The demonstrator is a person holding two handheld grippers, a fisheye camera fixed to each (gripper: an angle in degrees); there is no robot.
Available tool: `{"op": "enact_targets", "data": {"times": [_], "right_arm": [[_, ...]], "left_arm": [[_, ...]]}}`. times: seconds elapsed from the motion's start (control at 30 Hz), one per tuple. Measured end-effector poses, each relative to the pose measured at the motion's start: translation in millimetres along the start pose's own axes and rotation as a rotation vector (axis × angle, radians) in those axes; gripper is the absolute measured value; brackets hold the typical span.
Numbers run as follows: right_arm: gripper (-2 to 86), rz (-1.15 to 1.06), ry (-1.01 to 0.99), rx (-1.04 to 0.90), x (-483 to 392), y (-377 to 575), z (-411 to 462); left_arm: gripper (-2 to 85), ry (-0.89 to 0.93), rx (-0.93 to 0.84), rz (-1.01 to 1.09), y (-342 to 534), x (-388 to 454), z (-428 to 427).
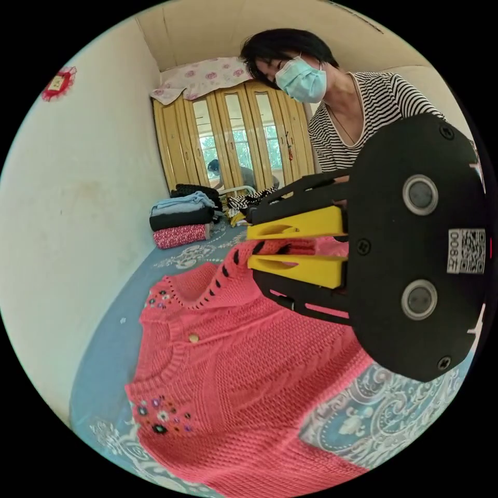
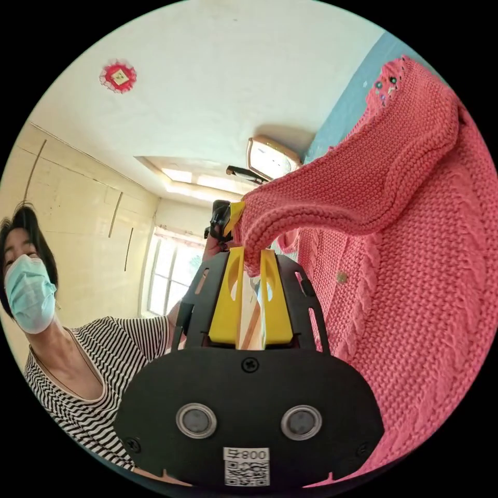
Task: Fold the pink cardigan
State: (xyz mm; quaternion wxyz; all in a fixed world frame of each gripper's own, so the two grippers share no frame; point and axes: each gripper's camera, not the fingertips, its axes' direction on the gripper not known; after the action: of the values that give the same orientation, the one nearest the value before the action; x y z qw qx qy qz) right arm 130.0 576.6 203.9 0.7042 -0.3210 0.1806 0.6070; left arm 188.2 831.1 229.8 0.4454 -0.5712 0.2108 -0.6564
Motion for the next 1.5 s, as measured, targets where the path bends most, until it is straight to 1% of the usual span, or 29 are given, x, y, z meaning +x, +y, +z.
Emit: {"op": "enact_targets", "data": {"times": [0.13,0.3,0.37,0.5,0.57,0.63,0.7,0.8,0.87,0.9,0.93,0.97,1.0,1.07,1.1,1.13,1.2,1.27,1.33,1.37,1.4,1.43,1.47,1.5], "right_arm": [[5.7,0.023,0.076,-0.107,9,-7,69],[5.9,0.027,0.205,-0.202,13,-11,136],[5.9,0.032,0.273,-0.246,15,-14,167],[4.7,0.053,0.349,-0.331,18,-19,212],[2.7,0.047,0.400,-0.384,13,-19,238],[1.5,0.050,0.397,-0.444,9,-17,256],[0.9,0.011,0.387,-0.486,-3,-12,267],[0.4,-0.077,0.431,-0.448,-31,-16,262],[0.3,-0.145,0.598,-0.354,-51,-35,247],[0.3,-0.158,0.644,-0.325,-55,-41,244],[0.2,-0.183,0.728,-0.277,-61,-52,240],[0.2,-0.199,0.801,-0.259,-64,-63,241],[0.2,-0.206,0.833,-0.261,-64,-68,243],[0.2,-0.236,0.974,-0.303,-58,-80,264],[0.2,-0.236,0.979,-0.336,-53,-82,271],[0.2,-0.221,0.927,-0.320,-52,-83,278],[0.2,-0.238,0.928,-0.361,-64,-86,288],[0.2,-0.329,0.986,-0.295,-91,-89,290],[0.2,-0.358,1.080,-0.224,-102,-98,285],[0.2,-0.351,1.146,-0.186,-100,-108,282],[0.1,-0.334,1.183,-0.177,-95,-113,281],[0.1,-0.272,1.240,-0.197,-79,-123,281],[0.1,-0.202,1.228,-0.272,-58,-129,285],[0.1,-0.210,1.188,-0.241,-58,-130,285]], "left_arm": [[5.2,-0.032,0.018,-0.089,32,-52,-22],[5.2,-0.046,0.047,-0.133,60,-100,-32],[5.2,-0.088,0.047,-0.155,70,-121,-32],[5.2,-0.127,0.050,-0.168,85,-142,-31],[5.3,-0.161,0.043,-0.148,95,-149,-31],[5.4,-0.181,0.058,-0.125,103,-149,-34],[5.3,-0.240,0.070,-0.092,114,-143,-38],[4.7,-0.371,0.151,-0.024,136,-126,-49],[3.5,-0.477,0.272,0.093,158,-99,-48],[3.2,-0.496,0.279,0.126,161,-92,-44],[2.7,-0.525,0.255,0.179,166,-83,-31],[2.2,-0.560,0.191,0.219,167,-79,-12],[1.9,-0.586,0.149,0.229,168,-79,-2],[1.2,-0.749,-0.058,0.206,171,-98,44],[1.0,-0.753,-0.039,0.220,174,-99,48],[0.8,-0.752,0.047,0.220,184,-99,44],[0.6,-0.726,0.017,0.194,190,-101,42],[0.5,-0.773,0.082,0.246,208,-94,37],[0.4,-0.820,0.071,0.255,217,-97,41],[0.4,-0.833,0.008,0.231,220,-107,48],[0.4,-0.825,0.005,0.228,223,-111,50],[0.4,-0.815,0.057,0.231,230,-113,47],[0.5,-0.801,0.042,0.212,233,-116,45],[0.5,-0.796,0.044,0.208,236,-117,44]]}}
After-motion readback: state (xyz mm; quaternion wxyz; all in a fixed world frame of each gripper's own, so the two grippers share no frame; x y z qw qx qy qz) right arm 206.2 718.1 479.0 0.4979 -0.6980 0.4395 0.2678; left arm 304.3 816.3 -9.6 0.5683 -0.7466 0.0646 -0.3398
